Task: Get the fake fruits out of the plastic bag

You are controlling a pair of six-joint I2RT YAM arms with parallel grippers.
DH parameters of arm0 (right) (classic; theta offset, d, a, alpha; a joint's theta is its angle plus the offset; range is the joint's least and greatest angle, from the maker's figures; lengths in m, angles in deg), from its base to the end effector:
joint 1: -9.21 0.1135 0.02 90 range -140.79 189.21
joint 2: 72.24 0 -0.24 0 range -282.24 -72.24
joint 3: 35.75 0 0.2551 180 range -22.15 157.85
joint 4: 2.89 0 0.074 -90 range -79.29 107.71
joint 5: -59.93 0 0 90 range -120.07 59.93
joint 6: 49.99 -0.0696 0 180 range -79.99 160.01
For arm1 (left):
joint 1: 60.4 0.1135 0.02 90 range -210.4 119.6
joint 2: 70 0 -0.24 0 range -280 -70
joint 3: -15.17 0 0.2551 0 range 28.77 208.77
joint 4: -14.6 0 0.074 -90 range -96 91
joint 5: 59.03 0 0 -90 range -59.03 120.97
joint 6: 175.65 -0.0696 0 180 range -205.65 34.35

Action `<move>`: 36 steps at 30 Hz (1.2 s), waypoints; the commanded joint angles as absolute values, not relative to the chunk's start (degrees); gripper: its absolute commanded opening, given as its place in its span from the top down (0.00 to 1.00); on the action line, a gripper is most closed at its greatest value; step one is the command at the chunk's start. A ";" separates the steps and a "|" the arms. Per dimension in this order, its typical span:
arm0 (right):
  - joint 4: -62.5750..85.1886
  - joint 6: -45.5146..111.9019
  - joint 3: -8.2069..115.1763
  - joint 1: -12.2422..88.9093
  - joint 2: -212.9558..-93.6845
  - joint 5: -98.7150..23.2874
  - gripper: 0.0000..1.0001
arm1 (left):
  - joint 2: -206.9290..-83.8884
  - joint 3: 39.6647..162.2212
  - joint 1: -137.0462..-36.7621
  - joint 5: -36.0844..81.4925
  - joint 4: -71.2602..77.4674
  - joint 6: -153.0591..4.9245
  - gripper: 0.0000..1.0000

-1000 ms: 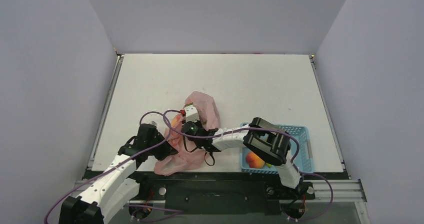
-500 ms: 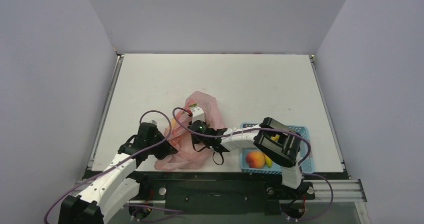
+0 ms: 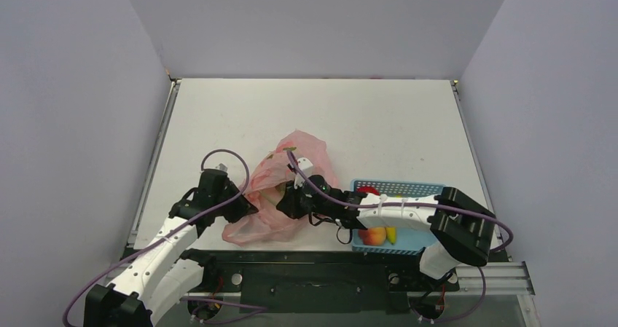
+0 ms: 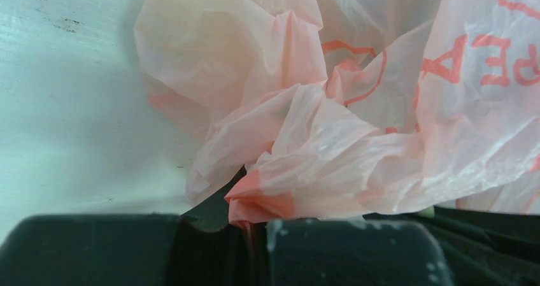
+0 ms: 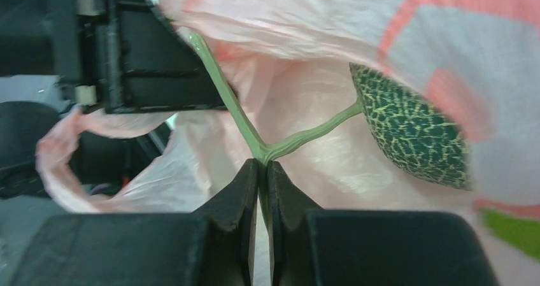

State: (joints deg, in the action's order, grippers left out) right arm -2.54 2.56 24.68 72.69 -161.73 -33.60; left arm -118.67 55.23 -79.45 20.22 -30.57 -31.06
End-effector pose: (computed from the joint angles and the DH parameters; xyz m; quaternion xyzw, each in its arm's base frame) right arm 0.1595 0.3292 0.1591 -0.2095 0.8374 0.4058 0.3004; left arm 0.1828 -0.0769 0.1407 -0.2611 0.9100 -0.2567 0.1944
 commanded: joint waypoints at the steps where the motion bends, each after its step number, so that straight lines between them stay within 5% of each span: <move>1: -8.07 -0.72 24.40 73.48 -155.90 -40.29 1.00 | -118.61 58.17 -79.66 20.96 -30.97 -32.12 1.00; 36: -0.31 -25.68 39.78 70.61 -140.73 -42.31 1.00 | -114.16 54.67 -79.66 23.96 -31.53 -27.41 1.00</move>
